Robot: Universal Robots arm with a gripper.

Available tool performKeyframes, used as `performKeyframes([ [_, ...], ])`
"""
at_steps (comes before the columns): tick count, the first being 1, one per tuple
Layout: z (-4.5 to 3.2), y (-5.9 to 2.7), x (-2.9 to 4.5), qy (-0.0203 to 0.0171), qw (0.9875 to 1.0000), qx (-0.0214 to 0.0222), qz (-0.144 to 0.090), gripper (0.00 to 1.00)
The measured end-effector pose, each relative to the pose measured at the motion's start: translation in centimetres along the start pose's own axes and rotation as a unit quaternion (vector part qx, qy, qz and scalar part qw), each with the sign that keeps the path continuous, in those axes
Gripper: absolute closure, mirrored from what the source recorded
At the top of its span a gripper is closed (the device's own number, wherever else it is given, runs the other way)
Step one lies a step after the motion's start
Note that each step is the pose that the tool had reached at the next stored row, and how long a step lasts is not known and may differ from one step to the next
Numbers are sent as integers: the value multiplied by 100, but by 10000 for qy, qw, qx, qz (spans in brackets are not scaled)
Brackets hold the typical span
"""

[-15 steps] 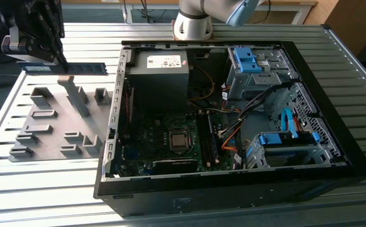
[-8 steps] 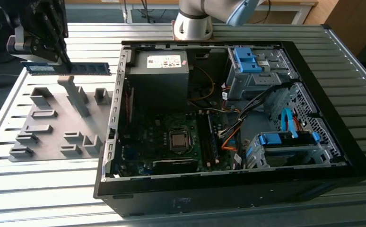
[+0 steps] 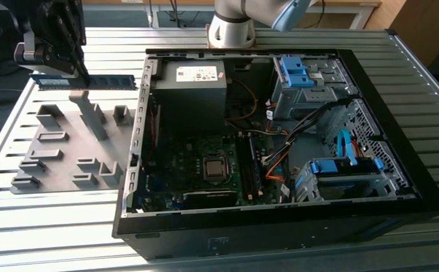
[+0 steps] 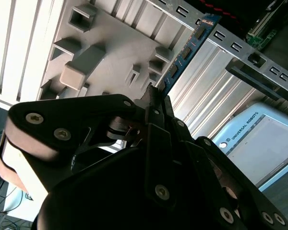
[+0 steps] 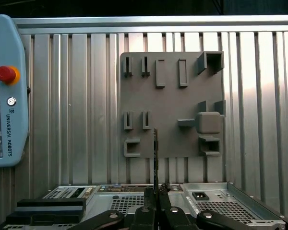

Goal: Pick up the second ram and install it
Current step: 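Pick up the second ram and move it above second insertion slot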

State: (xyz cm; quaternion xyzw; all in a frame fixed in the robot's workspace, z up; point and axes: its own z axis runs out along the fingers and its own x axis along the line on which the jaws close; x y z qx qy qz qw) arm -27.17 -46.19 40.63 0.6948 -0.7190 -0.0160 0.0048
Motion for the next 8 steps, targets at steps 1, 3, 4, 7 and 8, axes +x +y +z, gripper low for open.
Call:
performKeyframes([
  [1,0,-8,0,0,10000,0,0,86],
  [3,-1,-23,-1,0,10000,0,0,86],
  [4,-1,-31,-1,0,10000,0,0,86],
  [7,-2,-54,-2,0,10000,0,0,86],
  [8,-2,-61,-2,0,10000,0,0,86],
])
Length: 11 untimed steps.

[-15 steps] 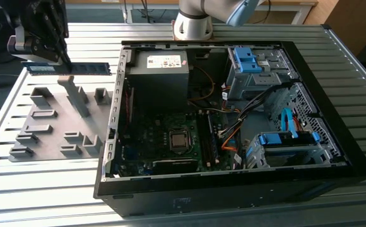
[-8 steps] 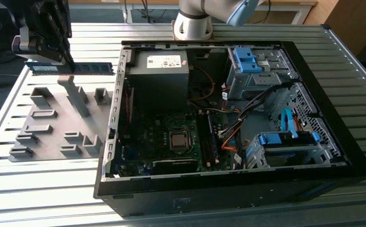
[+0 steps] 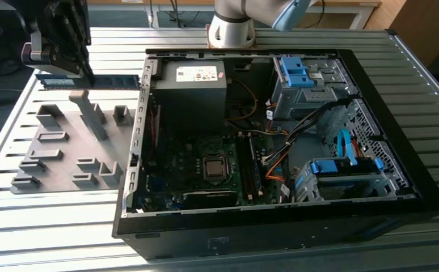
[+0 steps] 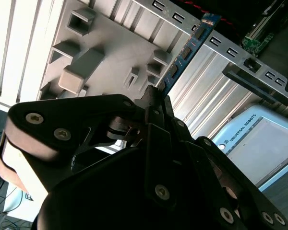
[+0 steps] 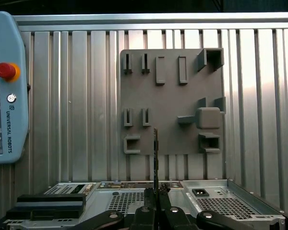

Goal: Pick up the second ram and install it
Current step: 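Pick up the second ram and move it above second insertion slot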

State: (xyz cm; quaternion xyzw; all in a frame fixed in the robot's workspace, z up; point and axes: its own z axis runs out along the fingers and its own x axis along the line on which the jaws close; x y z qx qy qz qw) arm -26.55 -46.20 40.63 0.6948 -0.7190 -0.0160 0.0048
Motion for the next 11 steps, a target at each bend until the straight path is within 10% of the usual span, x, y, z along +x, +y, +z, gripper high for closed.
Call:
performKeyframes([
  [11,-2,-79,-3,0,10000,0,0,86],
])
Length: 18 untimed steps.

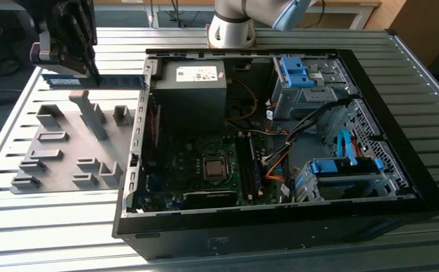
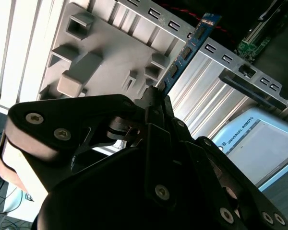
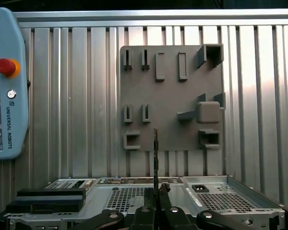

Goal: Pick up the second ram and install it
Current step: 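Pick up the second ram and move it above second insertion slot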

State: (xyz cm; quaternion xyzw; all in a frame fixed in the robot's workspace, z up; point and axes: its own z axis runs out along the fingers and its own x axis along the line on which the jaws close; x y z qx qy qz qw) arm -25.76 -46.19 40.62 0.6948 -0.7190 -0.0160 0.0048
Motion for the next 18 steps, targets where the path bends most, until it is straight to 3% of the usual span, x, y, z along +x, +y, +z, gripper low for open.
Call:
performKeyframes([
  [18,-6,-184,-6,0,10000,0,0,86],
])
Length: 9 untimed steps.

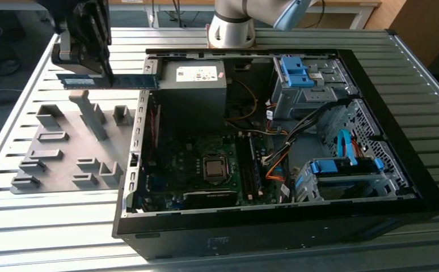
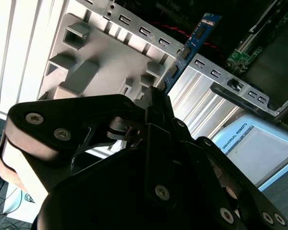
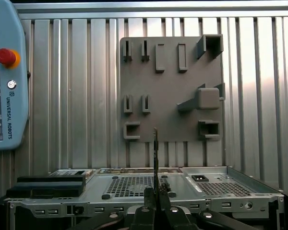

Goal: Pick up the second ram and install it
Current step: 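Pick up the second ram and move it above second insertion slot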

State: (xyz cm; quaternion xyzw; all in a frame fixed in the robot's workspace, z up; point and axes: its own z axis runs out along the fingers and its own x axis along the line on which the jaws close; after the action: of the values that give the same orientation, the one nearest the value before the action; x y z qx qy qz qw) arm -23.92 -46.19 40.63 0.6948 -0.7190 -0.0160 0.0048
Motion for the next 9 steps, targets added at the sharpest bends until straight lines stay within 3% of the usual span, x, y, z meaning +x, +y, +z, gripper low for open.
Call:
performKeyframes([
  [9,-3,-92,-3,0,10000,0,0,86],
])
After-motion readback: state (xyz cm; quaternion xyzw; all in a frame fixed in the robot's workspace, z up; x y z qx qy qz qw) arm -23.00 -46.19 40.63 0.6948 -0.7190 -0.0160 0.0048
